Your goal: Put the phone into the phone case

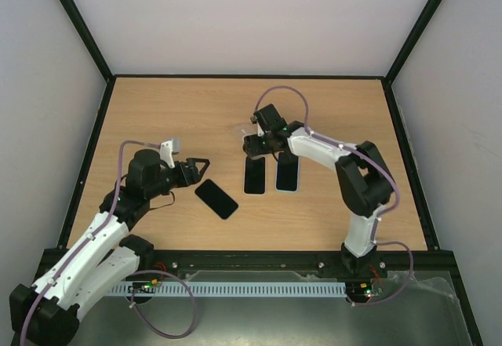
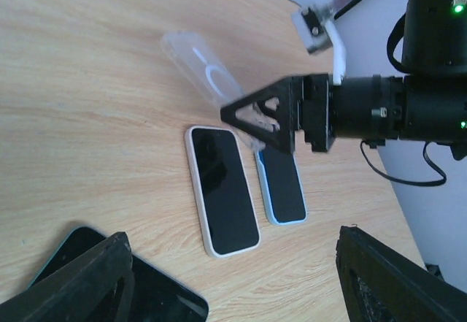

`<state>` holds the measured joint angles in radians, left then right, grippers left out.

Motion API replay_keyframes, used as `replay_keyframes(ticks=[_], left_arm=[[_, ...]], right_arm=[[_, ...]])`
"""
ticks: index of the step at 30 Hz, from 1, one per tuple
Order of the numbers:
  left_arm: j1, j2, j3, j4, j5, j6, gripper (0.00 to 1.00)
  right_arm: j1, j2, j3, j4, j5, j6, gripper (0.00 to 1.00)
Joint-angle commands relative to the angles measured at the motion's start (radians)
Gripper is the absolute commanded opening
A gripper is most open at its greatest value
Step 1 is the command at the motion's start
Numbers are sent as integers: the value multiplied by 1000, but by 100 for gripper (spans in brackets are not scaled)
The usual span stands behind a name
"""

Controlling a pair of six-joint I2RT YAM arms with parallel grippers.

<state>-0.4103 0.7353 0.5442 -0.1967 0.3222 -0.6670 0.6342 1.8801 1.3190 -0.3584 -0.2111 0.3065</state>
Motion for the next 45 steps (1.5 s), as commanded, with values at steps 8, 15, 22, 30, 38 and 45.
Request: replay_keyframes(ticks=[8, 15, 22, 30, 38, 45], left_arm=[[-196, -121, 27, 78, -144, 342, 69], [-244, -118, 48, 170, -3, 581, 70], [-328, -110, 77, 96, 0, 855, 70], [-421, -95, 147, -85, -26, 1115, 67], [-507, 20, 221, -274, -115, 1309, 66], [-519, 94, 249, -263, -126, 1386, 63]], right_arm=[[63, -412, -373, 109, -291, 197, 63], [103, -611, -516, 146, -457, 286, 63], [106, -741, -586, 167, -573, 323, 63], [109, -779, -641, 220, -700, 411, 62], [114, -790, -635, 231, -754, 406, 62], [119, -774, -640, 236, -788, 394, 62]])
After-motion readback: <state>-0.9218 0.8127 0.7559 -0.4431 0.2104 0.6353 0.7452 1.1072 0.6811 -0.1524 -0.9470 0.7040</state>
